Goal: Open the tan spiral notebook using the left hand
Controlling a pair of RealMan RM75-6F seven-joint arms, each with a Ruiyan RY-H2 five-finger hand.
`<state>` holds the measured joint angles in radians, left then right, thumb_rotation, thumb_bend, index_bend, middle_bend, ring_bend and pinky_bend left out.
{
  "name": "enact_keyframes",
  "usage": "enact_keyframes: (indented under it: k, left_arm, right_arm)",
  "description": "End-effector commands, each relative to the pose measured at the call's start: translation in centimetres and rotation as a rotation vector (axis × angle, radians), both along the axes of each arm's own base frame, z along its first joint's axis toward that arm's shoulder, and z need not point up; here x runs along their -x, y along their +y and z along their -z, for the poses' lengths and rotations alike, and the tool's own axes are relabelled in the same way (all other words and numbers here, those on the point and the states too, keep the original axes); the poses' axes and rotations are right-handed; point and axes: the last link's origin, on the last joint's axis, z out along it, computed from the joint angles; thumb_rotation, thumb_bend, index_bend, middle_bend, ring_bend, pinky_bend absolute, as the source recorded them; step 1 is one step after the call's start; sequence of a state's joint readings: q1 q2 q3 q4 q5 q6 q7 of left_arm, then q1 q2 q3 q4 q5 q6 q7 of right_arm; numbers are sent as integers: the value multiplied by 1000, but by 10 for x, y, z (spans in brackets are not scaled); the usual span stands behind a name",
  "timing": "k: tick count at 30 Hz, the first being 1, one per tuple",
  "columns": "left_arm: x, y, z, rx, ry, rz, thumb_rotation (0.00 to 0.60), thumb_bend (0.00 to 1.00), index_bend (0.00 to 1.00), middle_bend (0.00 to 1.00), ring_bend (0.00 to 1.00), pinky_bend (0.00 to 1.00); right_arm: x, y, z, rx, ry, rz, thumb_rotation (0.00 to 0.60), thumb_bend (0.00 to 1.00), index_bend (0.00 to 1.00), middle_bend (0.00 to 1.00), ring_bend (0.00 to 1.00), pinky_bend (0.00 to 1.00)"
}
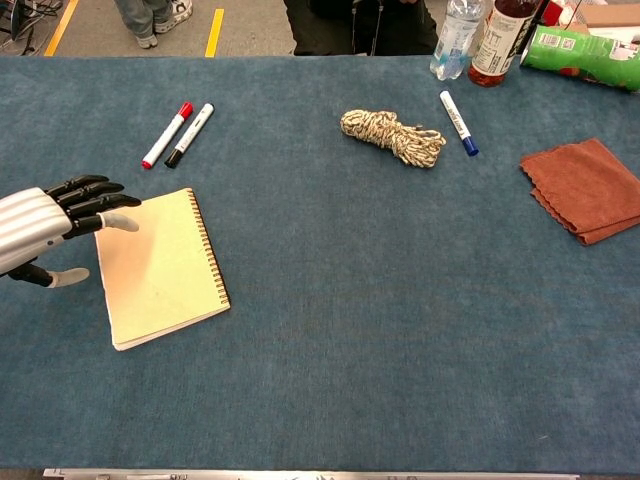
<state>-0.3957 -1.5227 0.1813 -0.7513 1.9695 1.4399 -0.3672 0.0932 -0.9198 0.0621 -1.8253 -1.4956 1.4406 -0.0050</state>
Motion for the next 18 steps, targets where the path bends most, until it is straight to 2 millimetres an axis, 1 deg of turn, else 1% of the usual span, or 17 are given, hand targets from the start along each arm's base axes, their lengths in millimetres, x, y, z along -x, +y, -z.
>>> enact_keyframes:
  k: [1, 11, 18]
  left_arm:
    - [4, 1, 2, 1, 8, -15, 600, 225, 206, 96, 0, 0]
    - [13, 2, 14, 8, 24, -57, 600, 225, 206, 96, 0, 0]
    - [16, 4, 16, 8, 33, -67, 600, 224, 206, 96, 0, 0]
  right_arm:
    - [0, 0, 0, 0, 0, 1, 600, 180, 225, 199, 151, 280]
    - [0, 1, 1, 1, 2, 4, 600, 179, 225, 199, 151, 280]
    - [0, 2, 0, 3, 5, 7, 600, 179, 225, 199, 151, 280]
